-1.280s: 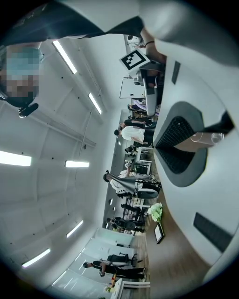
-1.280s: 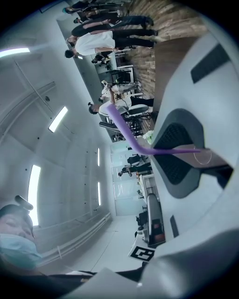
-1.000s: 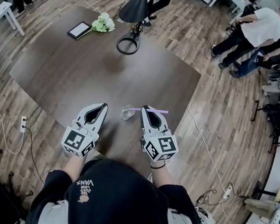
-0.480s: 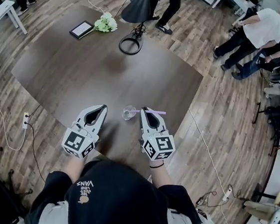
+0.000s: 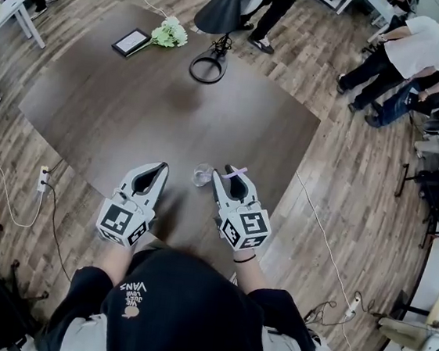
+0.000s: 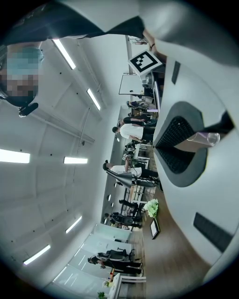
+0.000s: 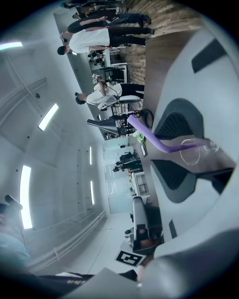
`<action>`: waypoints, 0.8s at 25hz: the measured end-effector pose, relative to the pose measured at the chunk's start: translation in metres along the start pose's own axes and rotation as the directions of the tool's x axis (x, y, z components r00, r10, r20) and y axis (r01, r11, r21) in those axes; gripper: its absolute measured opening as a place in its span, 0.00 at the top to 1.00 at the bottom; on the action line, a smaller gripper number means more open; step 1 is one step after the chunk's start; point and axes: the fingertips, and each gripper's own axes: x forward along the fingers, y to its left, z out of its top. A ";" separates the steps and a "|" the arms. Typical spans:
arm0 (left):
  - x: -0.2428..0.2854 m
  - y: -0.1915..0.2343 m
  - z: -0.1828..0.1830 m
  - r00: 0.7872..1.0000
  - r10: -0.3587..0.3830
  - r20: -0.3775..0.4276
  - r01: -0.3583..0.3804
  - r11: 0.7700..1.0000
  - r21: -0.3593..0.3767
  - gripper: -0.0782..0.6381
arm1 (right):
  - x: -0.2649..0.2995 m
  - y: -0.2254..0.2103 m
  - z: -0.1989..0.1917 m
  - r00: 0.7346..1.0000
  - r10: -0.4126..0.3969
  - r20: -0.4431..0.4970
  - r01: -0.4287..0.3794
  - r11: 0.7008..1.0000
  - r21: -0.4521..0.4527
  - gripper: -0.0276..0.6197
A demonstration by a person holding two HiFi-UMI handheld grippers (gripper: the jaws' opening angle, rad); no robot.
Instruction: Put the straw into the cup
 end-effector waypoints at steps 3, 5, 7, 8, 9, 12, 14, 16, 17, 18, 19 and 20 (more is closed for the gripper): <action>-0.001 0.000 0.001 1.000 -0.001 0.001 0.001 1.000 -0.001 0.88 | 0.000 0.002 0.002 1.000 0.004 0.002 -0.004 1.000 0.002 0.76; -0.003 0.000 0.001 1.000 -0.001 0.002 0.001 1.000 -0.003 0.88 | -0.001 0.003 0.003 1.000 0.001 0.005 -0.001 1.000 0.003 0.75; -0.005 -0.001 0.000 1.000 0.001 0.002 -0.001 1.000 -0.005 0.88 | -0.002 0.003 0.004 1.000 0.000 0.009 0.000 1.000 0.003 0.75; -0.005 -0.001 0.000 1.000 0.003 0.003 -0.003 1.000 -0.005 0.88 | -0.003 0.003 0.005 1.000 0.000 0.011 0.000 1.000 0.002 0.75; -0.005 -0.002 0.001 1.000 0.003 0.002 -0.003 1.000 -0.005 0.88 | -0.004 0.003 0.005 1.000 0.000 0.013 0.000 1.000 0.002 0.75; -0.007 -0.002 0.002 1.000 0.002 0.008 -0.002 1.000 0.001 0.88 | -0.005 0.004 0.008 1.000 -0.003 0.020 0.003 1.000 -0.001 0.75; -0.008 -0.003 0.004 1.000 0.001 0.012 -0.001 1.000 0.004 0.88 | -0.007 0.005 0.011 1.000 -0.005 0.026 0.005 1.000 -0.004 0.75; -0.009 -0.003 0.006 1.000 -0.001 0.014 0.001 1.000 0.005 0.88 | -0.008 0.005 0.015 0.999 -0.006 0.032 0.006 1.000 -0.005 0.75; -0.009 -0.004 0.006 1.000 -0.003 0.015 0.003 1.000 0.004 0.88 | -0.009 0.006 0.016 0.999 -0.006 0.036 0.006 1.000 -0.005 0.75; -0.009 -0.004 0.006 1.000 -0.004 0.016 0.004 1.000 0.003 0.88 | -0.010 0.006 0.018 0.999 -0.005 0.040 0.006 1.000 -0.004 0.75; -0.009 -0.005 0.007 1.000 -0.006 0.017 0.006 1.000 0.004 0.88 | -0.011 0.006 0.019 0.999 -0.006 0.044 0.006 1.000 -0.005 0.75; -0.009 -0.005 0.007 1.000 -0.008 0.019 0.008 1.000 0.007 0.88 | -0.012 0.007 0.020 0.999 -0.006 0.048 0.006 1.000 -0.006 0.75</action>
